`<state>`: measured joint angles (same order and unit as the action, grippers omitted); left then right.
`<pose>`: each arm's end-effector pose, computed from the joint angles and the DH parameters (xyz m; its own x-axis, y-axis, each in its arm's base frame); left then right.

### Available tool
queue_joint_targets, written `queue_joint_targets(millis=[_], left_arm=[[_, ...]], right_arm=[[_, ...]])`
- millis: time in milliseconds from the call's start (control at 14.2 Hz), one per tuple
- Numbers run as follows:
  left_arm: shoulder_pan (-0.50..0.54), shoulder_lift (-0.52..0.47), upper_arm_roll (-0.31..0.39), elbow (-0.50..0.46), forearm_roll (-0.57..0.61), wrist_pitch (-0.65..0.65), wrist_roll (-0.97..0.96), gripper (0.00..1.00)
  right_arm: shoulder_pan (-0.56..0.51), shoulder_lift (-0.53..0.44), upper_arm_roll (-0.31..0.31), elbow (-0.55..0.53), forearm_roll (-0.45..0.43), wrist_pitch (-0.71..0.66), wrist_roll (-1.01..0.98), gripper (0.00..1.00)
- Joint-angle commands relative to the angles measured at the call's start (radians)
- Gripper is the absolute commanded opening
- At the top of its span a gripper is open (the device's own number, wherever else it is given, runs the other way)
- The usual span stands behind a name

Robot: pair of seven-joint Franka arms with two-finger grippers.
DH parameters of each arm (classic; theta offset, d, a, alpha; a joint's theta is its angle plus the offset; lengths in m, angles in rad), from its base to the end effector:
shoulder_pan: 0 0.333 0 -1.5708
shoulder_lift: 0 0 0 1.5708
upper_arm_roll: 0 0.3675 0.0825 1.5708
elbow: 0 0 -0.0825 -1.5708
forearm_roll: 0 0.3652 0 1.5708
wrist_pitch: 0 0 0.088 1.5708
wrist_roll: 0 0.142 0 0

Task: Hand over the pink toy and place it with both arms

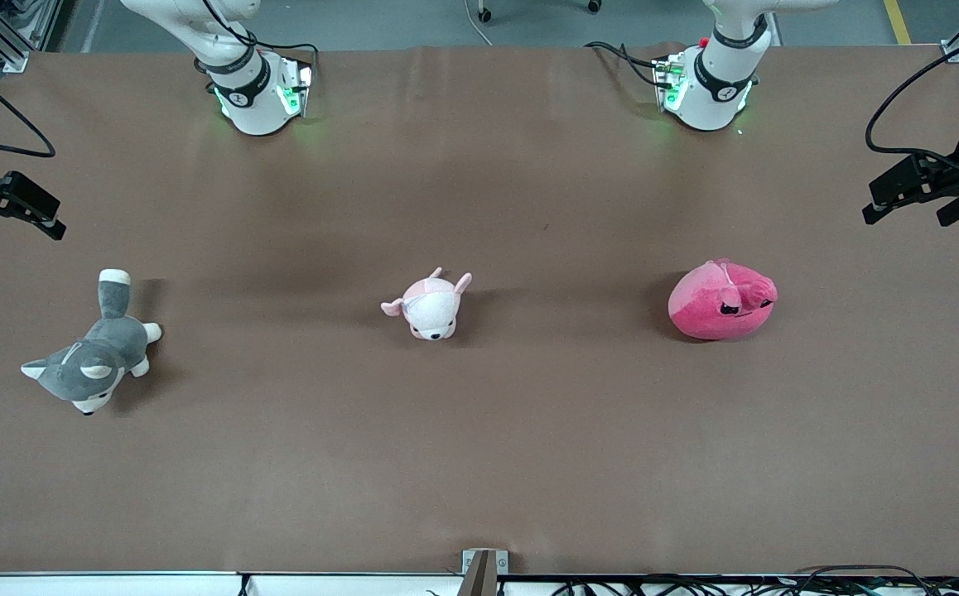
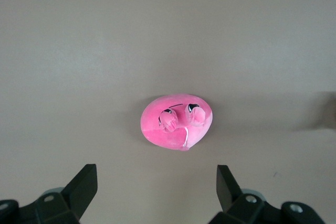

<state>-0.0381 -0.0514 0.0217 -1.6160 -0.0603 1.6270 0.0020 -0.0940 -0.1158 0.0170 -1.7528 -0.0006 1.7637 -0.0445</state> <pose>0.5247 -0.0165 0.6530 0.9979 -0.0149 0.0624 -0.0188 -0.9979 0.0612 0.5131 -0.0391 0.6360 0.9915 -0.0316 0.1261 -0.0329 -0.9994 0.0082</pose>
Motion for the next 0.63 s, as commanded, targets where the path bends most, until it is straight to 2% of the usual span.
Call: queue_joint_targets(millis=[0,564], left_arm=[[0.004,-0.008,-0.005,-0.007,0.017,-0.007,0.013,1.00],[0.007,-0.008,-0.005,0.004,-0.001,-0.016,0.004,1.00]], right_arm=[[-0.007,-0.022,0.006,-0.016,0.001,-0.001,0.003,1.00],[-0.007,-0.019,0.004,-0.013,0.001,-0.003,0.002,1.00]])
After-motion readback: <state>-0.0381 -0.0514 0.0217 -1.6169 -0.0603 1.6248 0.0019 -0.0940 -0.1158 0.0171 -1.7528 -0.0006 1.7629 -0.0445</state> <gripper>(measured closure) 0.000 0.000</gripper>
